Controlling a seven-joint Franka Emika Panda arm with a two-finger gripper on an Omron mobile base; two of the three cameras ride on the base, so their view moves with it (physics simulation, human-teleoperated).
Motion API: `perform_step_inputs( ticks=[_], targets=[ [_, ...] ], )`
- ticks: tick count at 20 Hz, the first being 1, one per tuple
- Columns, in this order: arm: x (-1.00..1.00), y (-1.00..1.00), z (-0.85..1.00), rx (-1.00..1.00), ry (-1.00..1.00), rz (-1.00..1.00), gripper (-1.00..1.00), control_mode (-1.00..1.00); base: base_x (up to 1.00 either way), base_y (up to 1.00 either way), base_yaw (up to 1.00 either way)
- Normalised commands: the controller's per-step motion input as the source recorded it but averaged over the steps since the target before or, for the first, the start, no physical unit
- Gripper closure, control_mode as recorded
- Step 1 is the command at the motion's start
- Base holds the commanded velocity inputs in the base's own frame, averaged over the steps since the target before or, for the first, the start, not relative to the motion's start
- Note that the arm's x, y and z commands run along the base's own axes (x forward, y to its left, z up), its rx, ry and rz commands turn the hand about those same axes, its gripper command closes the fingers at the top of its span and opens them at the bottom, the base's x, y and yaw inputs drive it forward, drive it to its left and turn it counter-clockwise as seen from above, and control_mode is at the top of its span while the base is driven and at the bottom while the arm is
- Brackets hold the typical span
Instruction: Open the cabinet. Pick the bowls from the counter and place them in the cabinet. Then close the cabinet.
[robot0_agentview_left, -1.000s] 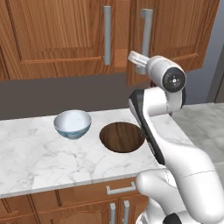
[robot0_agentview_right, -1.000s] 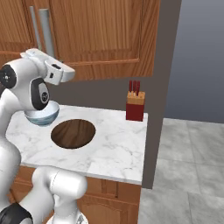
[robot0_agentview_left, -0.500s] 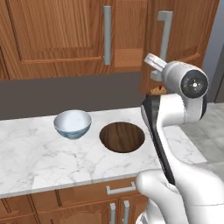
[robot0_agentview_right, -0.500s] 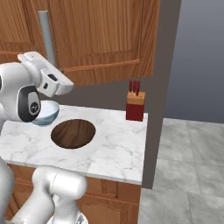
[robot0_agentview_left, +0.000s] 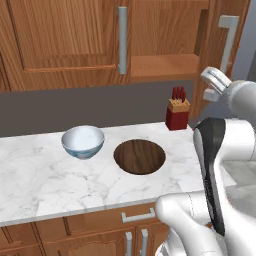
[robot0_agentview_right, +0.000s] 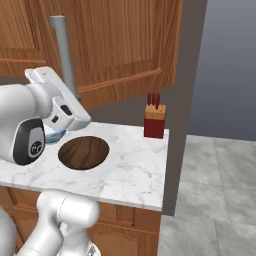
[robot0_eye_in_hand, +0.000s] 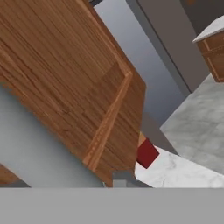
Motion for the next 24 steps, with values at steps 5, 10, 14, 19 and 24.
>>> perform_step_inputs(
  ticks=[5, 10, 14, 19, 24],
  targets=[
    [-0.53, -1.0, -0.13, 0.22, -0.04, -0.06, 1.0, -1.0, 0.0, 0.0, 0.0],
    [-0.66, -0.79, -0.04, 0.14, -0.03, -0.05, -1.0, -1.0, 0.0, 0.0, 0.0],
    [-1.0, 0.0, 0.02, 0.0, -0.21, 0.0, -1.0, -1.0, 0.0, 0.0, 0.0],
    [-1.0, 0.0, 0.01, 0.0, -0.27, -0.04, -1.0, -1.0, 0.0, 0.0, 0.0],
    [-0.85, 0.8, -0.02, -0.07, -0.31, -0.1, -1.0, -1.0, 0.0, 0.0, 0.0]
  ],
)
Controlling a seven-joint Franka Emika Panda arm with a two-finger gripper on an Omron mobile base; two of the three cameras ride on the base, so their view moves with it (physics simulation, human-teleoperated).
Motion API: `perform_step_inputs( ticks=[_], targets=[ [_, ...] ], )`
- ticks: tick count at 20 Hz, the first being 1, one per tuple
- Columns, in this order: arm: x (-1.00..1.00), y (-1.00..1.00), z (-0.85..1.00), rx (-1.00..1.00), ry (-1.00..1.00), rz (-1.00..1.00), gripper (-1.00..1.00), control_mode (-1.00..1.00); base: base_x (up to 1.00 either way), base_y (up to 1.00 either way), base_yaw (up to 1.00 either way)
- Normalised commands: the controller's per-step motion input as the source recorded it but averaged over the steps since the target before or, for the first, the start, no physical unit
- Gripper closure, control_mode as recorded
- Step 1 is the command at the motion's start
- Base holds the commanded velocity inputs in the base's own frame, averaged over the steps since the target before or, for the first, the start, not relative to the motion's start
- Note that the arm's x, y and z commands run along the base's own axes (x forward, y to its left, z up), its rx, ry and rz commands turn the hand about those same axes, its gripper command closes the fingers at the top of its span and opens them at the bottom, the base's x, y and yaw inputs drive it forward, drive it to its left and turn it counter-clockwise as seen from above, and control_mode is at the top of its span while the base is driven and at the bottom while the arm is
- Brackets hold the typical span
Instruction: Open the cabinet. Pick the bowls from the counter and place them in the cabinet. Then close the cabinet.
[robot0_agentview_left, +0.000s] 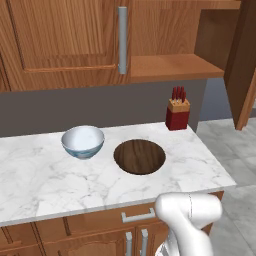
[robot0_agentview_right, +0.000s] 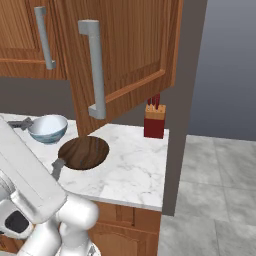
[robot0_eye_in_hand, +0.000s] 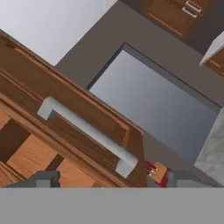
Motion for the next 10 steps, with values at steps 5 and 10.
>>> perform_step_inputs(
  ticks=[5, 10],
  targets=[
    [0.0, 1.0, -0.12, -0.2, -0.32, -0.28, -1.0, -1.0, 0.0, 0.0, 0.0],
    [0.6, 0.95, -0.14, -0.14, -0.03, -0.3, -1.0, -1.0, 0.0, 0.0, 0.0]
  ],
)
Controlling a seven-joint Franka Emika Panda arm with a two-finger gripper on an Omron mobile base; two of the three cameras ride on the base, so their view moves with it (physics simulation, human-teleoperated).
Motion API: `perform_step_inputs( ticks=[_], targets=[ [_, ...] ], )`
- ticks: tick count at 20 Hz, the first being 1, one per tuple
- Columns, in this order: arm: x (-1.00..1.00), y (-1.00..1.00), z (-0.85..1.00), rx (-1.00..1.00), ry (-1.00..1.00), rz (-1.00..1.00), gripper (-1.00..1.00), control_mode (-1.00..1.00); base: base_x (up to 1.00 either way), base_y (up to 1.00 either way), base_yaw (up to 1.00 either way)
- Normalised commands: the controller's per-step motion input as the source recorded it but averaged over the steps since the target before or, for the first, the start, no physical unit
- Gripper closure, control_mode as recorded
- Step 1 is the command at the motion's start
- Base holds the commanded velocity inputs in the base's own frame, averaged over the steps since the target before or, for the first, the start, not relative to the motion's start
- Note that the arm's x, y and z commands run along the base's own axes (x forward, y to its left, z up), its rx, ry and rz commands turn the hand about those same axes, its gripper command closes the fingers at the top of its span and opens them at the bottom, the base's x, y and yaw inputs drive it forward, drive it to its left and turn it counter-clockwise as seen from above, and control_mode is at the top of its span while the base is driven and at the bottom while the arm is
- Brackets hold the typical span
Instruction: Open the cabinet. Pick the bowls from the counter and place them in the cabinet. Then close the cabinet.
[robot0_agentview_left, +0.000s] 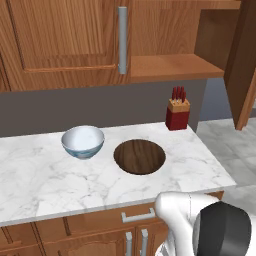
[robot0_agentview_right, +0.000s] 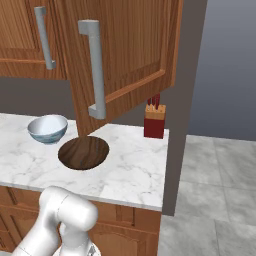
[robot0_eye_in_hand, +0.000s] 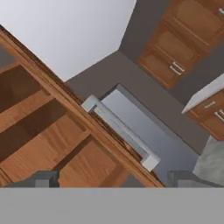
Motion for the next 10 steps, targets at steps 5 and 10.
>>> perform_step_inputs(
  ticks=[5, 10],
  targets=[
    [0.99, 0.5, -0.05, -0.09, 0.0, -0.06, -1.0, -1.0, 0.0, 0.0, 0.0],
    [0.98, -0.03, -0.07, -0.02, 0.02, -0.03, -1.0, -1.0, 0.0, 0.0, 0.0]
  ],
)
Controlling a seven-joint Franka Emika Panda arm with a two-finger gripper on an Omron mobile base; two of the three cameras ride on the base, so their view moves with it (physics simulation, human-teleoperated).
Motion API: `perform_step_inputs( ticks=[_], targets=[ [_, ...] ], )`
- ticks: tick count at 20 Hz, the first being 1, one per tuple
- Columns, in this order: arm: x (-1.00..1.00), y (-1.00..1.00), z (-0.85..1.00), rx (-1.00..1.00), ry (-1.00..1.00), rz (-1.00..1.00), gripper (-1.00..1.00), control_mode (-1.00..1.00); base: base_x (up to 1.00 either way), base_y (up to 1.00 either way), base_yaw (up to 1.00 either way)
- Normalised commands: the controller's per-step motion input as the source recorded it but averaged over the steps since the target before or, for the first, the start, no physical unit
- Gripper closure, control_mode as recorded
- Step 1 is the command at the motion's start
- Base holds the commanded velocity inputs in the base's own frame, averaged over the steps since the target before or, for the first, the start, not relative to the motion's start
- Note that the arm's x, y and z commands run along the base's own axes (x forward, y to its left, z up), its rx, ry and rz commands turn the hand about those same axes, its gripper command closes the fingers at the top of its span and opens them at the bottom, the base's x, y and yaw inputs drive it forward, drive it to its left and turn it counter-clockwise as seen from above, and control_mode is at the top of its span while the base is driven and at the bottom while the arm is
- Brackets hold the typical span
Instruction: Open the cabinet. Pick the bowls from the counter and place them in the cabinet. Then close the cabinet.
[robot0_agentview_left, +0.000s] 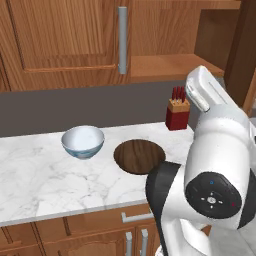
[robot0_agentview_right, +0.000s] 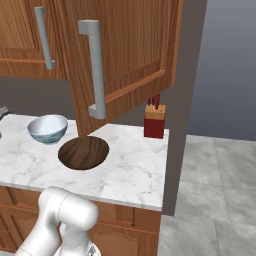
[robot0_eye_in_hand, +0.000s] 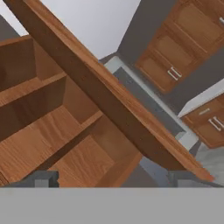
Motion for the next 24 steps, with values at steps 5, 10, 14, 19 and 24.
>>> perform_step_inputs(
  ticks=[5, 10, 14, 19, 24],
  targets=[
    [0.72, -0.05, -0.11, -0.04, 0.01, -0.04, -1.0, -1.0, 0.0, 0.0, 0.0],
    [0.58, -0.13, -0.18, -0.03, 0.0, -0.12, -1.0, -1.0, 0.0, 0.0, 0.0],
    [0.42, -0.24, -0.05, 0.0, 0.03, -0.16, -1.0, -1.0, 0.0, 0.0, 0.0],
    [0.35, -0.23, 0.0, 0.0, 0.0, -0.14, -1.0, -1.0, 0.0, 0.0, 0.0],
    [0.46, -0.09, -0.06, 0.0, 0.0, -0.12, -1.0, -1.0, 0.0, 0.0, 0.0]
  ],
)
